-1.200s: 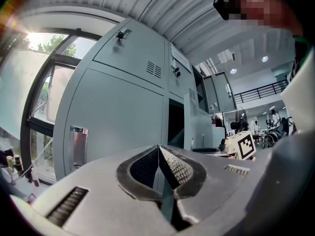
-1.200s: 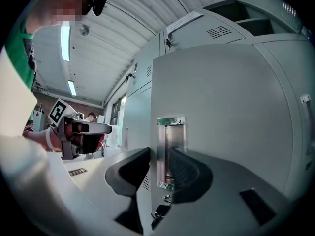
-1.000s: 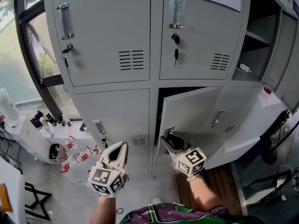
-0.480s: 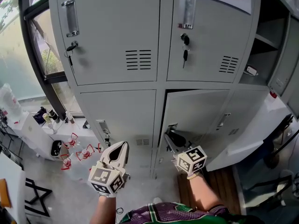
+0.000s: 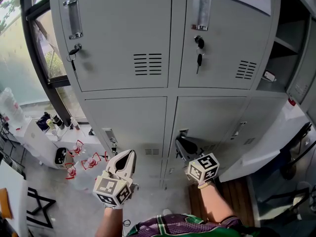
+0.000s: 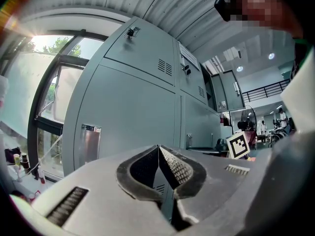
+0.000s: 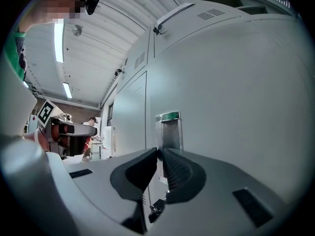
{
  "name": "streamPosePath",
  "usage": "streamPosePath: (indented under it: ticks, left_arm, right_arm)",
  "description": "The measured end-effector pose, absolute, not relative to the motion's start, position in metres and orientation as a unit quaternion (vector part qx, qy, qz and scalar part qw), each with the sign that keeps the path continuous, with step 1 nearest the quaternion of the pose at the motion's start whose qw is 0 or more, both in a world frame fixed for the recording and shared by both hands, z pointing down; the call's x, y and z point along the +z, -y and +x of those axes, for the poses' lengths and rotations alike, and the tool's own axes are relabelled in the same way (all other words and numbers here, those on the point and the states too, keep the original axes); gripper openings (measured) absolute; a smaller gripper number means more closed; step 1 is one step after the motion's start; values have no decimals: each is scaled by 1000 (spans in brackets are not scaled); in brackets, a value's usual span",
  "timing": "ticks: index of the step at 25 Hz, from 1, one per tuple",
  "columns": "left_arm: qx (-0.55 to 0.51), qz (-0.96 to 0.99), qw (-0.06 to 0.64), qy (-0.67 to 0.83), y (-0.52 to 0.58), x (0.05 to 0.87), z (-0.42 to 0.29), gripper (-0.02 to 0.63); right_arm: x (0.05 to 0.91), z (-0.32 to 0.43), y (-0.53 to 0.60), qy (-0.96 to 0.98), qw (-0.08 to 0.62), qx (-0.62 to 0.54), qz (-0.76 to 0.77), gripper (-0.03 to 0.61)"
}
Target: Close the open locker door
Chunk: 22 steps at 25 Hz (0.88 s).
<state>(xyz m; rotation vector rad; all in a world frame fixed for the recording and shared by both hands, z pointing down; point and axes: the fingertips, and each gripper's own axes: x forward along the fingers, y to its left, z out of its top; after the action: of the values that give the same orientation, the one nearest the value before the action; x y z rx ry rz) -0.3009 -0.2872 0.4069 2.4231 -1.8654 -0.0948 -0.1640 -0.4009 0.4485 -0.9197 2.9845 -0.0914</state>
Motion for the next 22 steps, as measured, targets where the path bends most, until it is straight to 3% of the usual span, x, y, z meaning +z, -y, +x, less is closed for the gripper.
streamPosePath:
  ticks: [22]
  left_arm:
    - [-32, 793, 38, 607, 299, 404, -298, 23]
  right_arm:
    - [447, -150, 419, -950, 9, -26, -310, 2]
